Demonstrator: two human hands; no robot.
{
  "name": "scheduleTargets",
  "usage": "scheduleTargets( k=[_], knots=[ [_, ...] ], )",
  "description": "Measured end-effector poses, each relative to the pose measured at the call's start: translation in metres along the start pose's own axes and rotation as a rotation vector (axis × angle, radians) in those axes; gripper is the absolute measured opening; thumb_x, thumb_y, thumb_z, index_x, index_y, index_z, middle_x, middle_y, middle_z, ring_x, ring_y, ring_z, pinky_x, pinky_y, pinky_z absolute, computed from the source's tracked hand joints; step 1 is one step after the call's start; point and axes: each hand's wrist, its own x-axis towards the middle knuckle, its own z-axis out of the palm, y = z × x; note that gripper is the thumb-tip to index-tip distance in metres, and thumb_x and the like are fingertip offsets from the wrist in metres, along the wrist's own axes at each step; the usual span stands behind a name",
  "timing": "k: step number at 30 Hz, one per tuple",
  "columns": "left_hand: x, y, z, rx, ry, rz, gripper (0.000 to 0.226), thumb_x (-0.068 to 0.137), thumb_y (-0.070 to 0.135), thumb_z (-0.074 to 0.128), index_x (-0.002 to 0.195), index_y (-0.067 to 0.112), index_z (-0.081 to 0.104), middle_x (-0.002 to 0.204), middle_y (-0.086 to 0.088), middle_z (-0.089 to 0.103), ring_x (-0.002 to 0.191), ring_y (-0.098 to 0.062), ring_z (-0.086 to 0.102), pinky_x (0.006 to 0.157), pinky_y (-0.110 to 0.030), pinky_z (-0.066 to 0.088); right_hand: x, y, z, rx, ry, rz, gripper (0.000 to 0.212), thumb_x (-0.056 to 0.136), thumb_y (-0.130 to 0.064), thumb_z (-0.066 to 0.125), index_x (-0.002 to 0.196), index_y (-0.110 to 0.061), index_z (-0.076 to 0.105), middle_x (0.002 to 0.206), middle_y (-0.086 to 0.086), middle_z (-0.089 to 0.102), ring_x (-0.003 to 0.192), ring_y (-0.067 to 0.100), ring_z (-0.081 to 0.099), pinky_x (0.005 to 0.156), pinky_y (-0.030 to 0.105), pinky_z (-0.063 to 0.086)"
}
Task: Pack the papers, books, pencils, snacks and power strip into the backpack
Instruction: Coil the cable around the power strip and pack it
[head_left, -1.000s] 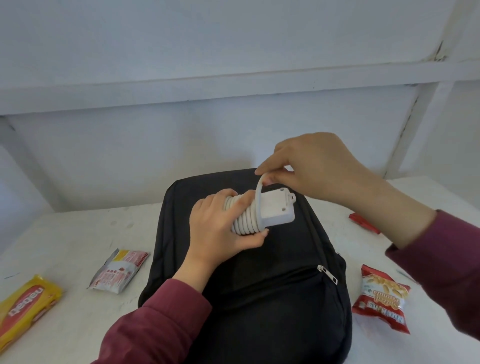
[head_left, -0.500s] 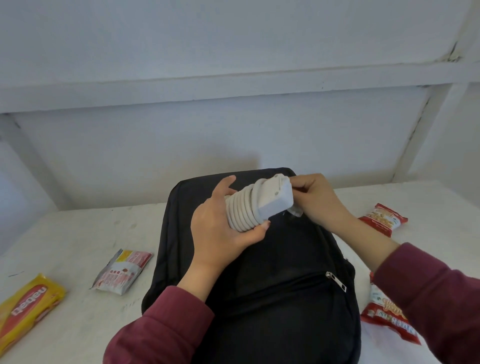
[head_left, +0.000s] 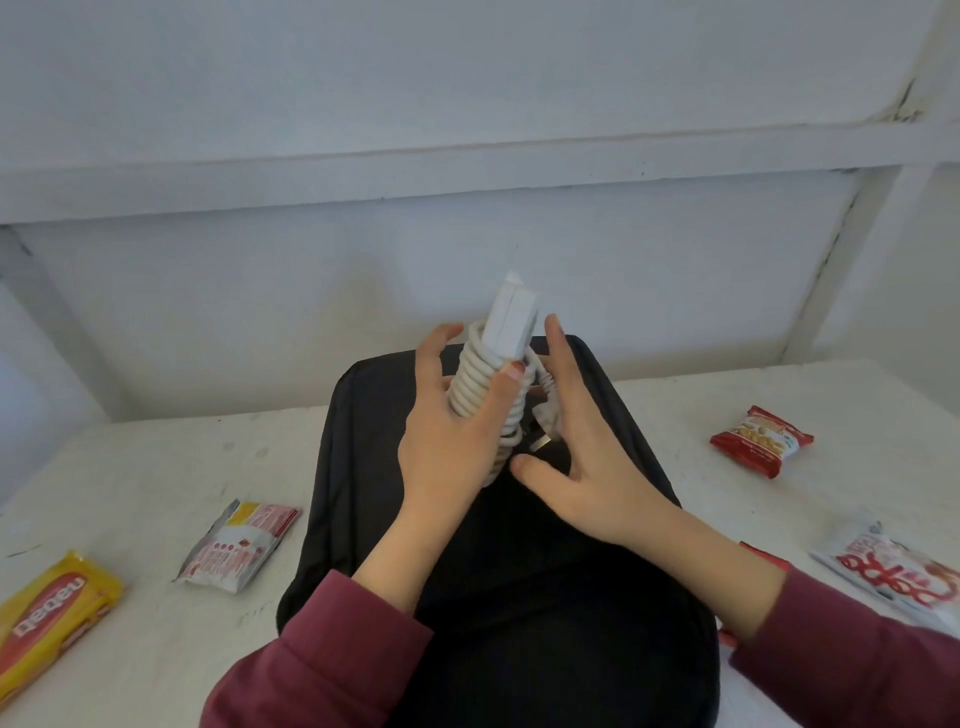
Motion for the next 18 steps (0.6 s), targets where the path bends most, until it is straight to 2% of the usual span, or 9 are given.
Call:
scheduleTargets(
  k=[2,5,6,10,15,18],
  knots=[
    [0.001,0.004,0.001,-0.116,-0.069,-0.061,0.057,0.074,0.065,0.055,0.124,0.047,0.036,0.096,0.016,0.065,0.086,-0.007,0.067,0.078,-0.039,0.056,0.002,-0.001,-0.002,-0.014,0.023,0.026,0.103,0.079,-0.027,0.068,0.146,-0.043,-0.009,0.152,-0.014,0.023,0.138,0.009,0.028,0.112,0.042,0.032],
    [0.003,0.013,-0.004,-0.33,-0.218,-0.244,0.042,0.088,0.046,0.053,0.126,0.035,0.037,0.104,0.007,0.064,0.085,-0.009,0.068,0.075,-0.03,0.057,0.003,-0.003,-0.004,-0.09,0.05,0.066,0.104,0.073,-0.05,0.069,0.146,-0.046,-0.005,0.143,-0.02,0.03,0.132,0.0,0.032,0.105,0.027,0.035],
    [0.004,0.016,-0.006,-0.383,-0.274,-0.32,0.04,0.09,0.043,0.051,0.127,0.032,0.038,0.104,0.003,0.064,0.083,-0.009,0.069,0.072,-0.029,0.057,0.001,-0.002,-0.005,-0.106,0.046,0.082,0.104,0.071,-0.054,0.069,0.145,-0.048,-0.003,0.142,-0.017,0.032,0.13,0.0,0.034,0.104,0.026,0.036],
    [0.001,0.022,-0.015,-0.466,-0.431,-0.51,0.042,0.092,0.037,0.051,0.133,0.029,0.042,0.107,-0.002,0.066,0.09,-0.016,0.068,0.073,-0.033,0.057,-0.007,-0.002,-0.006,-0.106,0.036,0.168,0.108,0.057,-0.069,0.071,0.14,-0.059,0.003,0.133,-0.005,0.042,0.117,0.009,0.048,0.096,0.038,0.048],
    [-0.01,0.027,-0.019,-0.446,-0.563,-0.516,0.037,0.094,0.036,0.046,0.131,0.037,0.045,0.111,0.004,0.067,0.096,-0.013,0.067,0.077,-0.031,0.057,-0.021,-0.014,-0.005,-0.164,0.074,0.217,0.112,0.053,-0.071,0.071,0.137,-0.062,-0.003,0.127,-0.01,0.045,0.113,0.005,0.05,0.095,0.035,0.049],
    [-0.017,0.032,-0.022,-0.413,-0.608,-0.507,0.037,0.095,0.036,0.045,0.131,0.041,0.044,0.11,0.007,0.068,0.094,-0.011,0.068,0.074,-0.028,0.057,-0.032,-0.024,0.0,-0.149,0.161,0.24,0.108,0.059,-0.061,0.075,0.136,-0.064,0.0,0.124,-0.011,0.048,0.108,0.002,0.052,0.091,0.029,0.05]
  ],
)
